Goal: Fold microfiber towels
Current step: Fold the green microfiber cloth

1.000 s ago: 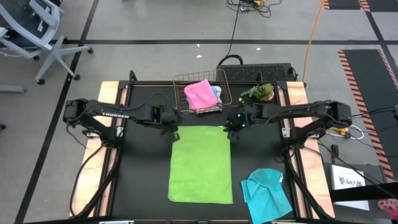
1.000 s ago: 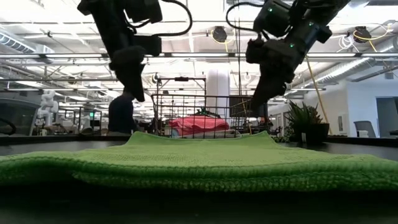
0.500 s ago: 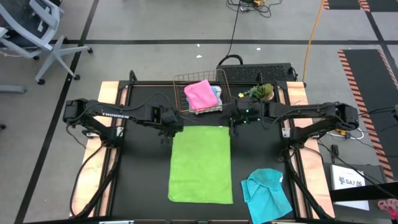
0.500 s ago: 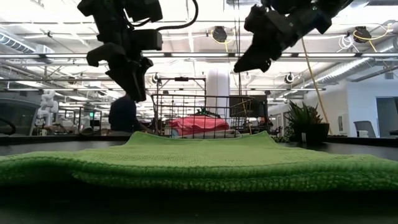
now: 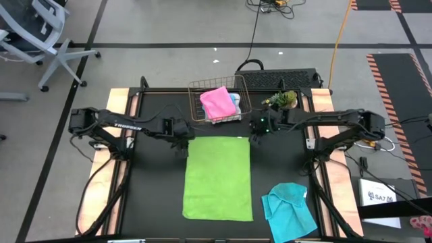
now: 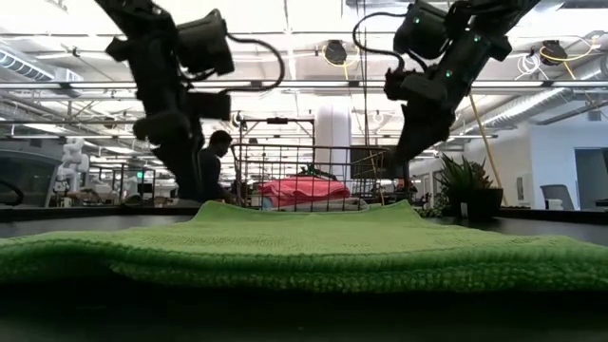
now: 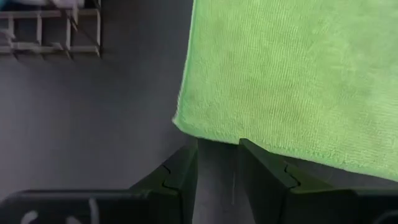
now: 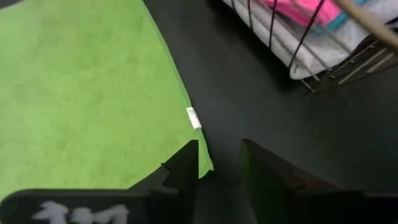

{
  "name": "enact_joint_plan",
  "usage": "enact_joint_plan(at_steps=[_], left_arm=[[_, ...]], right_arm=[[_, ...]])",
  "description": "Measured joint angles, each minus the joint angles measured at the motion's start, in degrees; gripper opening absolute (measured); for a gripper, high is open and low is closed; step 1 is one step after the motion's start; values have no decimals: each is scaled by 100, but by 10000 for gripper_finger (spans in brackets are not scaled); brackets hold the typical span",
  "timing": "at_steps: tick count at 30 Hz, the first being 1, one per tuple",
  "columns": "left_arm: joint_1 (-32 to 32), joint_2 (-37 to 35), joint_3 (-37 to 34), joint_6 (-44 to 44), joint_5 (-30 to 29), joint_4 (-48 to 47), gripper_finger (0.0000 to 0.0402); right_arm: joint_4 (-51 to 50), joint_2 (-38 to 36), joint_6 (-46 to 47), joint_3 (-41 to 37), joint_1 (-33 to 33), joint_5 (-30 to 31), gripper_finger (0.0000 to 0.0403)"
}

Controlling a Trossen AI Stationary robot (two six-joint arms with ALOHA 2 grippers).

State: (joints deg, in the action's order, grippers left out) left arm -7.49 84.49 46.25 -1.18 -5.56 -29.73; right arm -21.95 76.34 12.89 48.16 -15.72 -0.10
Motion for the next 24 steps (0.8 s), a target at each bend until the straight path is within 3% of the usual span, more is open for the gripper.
enact_joint_plan(at_steps=[5, 18, 24], left_arm=[[15, -1, -73, -193, -44, 182, 120], [-221, -2, -73, 449, -160, 473, 120], [-443, -2, -73, 404, -150, 466, 120]], right_arm=[[34, 196, 52, 0, 6, -7, 120], [208, 491, 358, -379, 6, -7, 121], [778, 489, 466, -634, 6, -1, 121]])
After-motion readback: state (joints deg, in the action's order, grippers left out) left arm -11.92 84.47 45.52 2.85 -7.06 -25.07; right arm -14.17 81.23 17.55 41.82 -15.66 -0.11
